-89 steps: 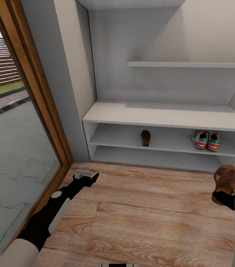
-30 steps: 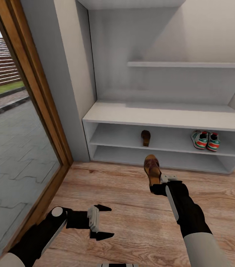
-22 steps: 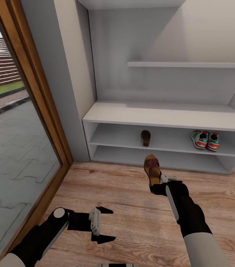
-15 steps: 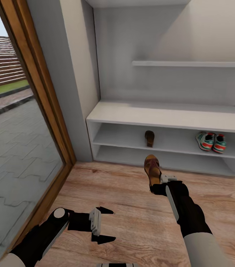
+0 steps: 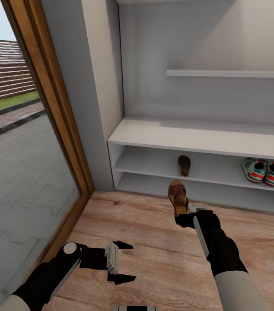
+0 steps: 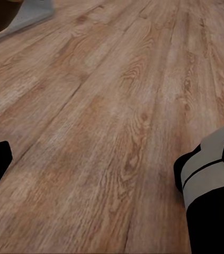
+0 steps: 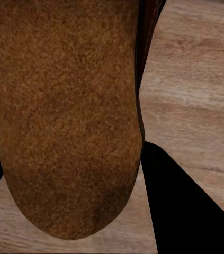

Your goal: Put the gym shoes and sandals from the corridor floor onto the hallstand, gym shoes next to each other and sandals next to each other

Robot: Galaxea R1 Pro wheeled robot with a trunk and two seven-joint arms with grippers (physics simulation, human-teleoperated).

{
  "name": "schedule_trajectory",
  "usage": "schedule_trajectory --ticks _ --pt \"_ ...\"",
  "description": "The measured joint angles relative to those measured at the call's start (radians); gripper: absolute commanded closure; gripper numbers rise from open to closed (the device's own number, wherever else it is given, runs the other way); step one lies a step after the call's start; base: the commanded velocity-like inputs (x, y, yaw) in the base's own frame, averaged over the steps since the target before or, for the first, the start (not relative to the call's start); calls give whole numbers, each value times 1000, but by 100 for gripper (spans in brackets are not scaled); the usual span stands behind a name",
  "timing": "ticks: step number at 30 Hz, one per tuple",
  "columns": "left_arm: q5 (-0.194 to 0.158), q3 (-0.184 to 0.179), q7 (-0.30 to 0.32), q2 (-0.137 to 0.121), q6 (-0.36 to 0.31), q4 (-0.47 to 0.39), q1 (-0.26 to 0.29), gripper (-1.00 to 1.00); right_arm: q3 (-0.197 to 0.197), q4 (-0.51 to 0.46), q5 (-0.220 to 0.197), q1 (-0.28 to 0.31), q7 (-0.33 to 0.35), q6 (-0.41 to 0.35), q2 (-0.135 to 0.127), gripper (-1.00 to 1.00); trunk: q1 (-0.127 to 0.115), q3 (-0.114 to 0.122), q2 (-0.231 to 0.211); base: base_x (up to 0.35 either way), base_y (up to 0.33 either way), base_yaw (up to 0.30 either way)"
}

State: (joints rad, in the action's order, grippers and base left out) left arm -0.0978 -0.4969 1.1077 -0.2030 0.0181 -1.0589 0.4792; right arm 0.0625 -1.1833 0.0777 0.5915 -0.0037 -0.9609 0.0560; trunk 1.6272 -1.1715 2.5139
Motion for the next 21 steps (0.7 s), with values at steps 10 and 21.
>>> schedule_trajectory --ticks 10,21 --pt "0 0 0 0 0 0 0 -100 0 3 0 0 0 65 1 100 0 0 0 324 98 0" --pt "0 -1 0 0 0 0 0 -100 4 4 -1 0 0 80 0 100 0 0 0 191 33 0"
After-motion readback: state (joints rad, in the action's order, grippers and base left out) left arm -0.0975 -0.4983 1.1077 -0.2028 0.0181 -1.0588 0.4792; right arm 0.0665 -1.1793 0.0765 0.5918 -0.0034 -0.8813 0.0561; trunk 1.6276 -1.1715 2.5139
